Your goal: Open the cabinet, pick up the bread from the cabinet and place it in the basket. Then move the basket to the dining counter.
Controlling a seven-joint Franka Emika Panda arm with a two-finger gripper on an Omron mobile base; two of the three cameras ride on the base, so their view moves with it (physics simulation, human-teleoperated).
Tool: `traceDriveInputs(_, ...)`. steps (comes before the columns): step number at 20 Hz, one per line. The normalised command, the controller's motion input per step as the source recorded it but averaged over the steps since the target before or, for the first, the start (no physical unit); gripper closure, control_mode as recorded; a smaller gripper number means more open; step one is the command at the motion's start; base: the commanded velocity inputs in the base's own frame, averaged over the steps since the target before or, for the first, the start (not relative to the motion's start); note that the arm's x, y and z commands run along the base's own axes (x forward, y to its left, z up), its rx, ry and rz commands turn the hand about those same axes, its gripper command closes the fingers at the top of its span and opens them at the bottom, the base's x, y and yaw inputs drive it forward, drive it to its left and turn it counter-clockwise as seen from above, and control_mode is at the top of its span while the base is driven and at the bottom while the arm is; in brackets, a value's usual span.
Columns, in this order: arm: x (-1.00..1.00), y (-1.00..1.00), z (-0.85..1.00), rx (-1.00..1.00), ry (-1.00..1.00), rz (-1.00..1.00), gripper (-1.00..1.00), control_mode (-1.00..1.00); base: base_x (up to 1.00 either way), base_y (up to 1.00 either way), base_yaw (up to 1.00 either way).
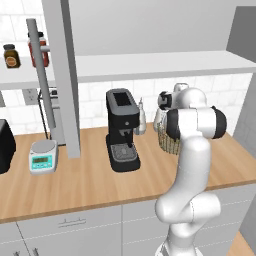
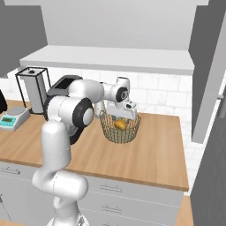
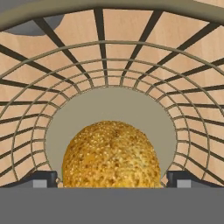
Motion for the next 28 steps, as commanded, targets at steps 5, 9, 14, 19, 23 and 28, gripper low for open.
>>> traceDriveInputs(5, 0.00, 0.00, 0.00, 0.00, 0.00, 0.00, -1.00, -1.00, 0.00, 0.00, 0.00)
traceDriveInputs(9, -0.05, 0.00, 0.01, -0.03, 0.00, 0.00, -1.00, -1.00, 0.00, 0.00, 0.00)
traceDriveInputs(14, -0.39, 0.01, 0.16, -0.12, -0.13, -0.03, -1.00, -1.00, 0.00, 0.00, 0.00)
traceDriveInputs(19, -0.59, 0.00, 0.30, -0.04, -0.31, -0.01, -1.00, -1.00, 0.00, 0.00, 0.00)
traceDriveInputs(23, -0.64, 0.00, 0.21, 0.00, -0.34, 0.00, -1.00, -1.00, 0.00, 0.00, 0.00)
traceDriveInputs(28, -0.71, 0.00, 0.35, 0.00, -0.29, 0.00, -1.00, -1.00, 0.00, 0.00, 0.00)
